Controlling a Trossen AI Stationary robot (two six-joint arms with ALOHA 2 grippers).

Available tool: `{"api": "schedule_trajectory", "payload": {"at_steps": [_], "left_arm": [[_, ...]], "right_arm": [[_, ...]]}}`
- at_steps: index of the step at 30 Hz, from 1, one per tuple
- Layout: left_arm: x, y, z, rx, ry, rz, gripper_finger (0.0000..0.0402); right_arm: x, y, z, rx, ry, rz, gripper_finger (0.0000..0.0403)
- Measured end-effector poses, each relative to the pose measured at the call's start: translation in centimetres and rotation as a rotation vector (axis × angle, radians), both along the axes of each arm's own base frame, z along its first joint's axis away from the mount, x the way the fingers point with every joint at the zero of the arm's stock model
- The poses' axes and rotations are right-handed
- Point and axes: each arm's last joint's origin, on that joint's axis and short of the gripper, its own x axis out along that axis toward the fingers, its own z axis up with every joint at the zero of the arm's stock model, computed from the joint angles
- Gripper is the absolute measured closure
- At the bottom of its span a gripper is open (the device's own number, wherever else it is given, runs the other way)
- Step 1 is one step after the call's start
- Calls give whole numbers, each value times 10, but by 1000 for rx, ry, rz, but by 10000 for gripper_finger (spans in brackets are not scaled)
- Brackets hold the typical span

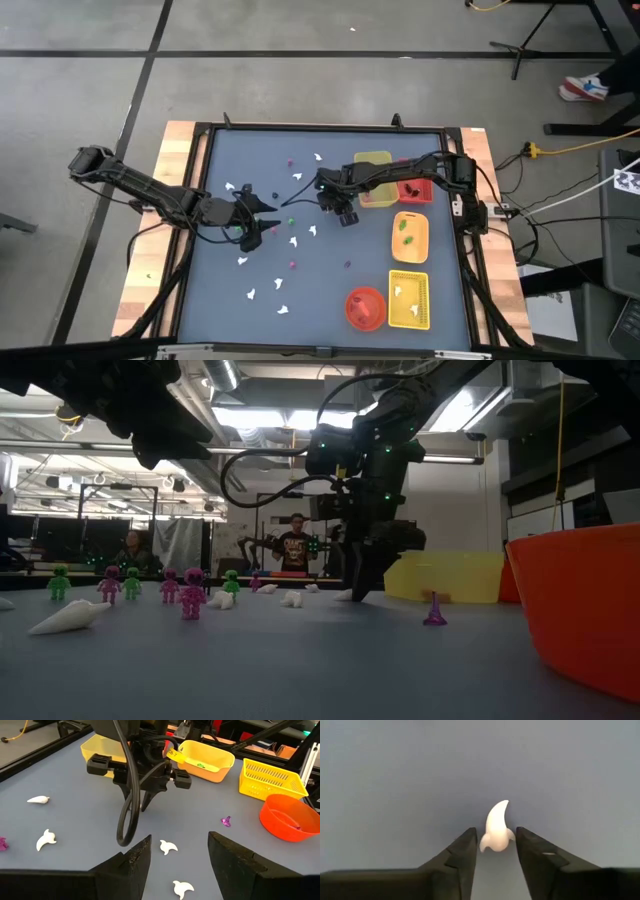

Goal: Sort Halloween decoration
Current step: Put the white ghost toy into the yellow box

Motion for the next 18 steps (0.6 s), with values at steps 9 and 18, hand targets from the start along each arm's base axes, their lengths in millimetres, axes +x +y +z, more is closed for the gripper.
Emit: {"api": "schedule_trajectory", "payload": {"at_steps": [9,18], "left_arm": [[0,0,0,0,0,0,223],[0,0,0,0,0,0,223]], "right_arm": [[0,0,-1,25,-1,7,313],[0,1,-1,26,-2,7,331]]}}
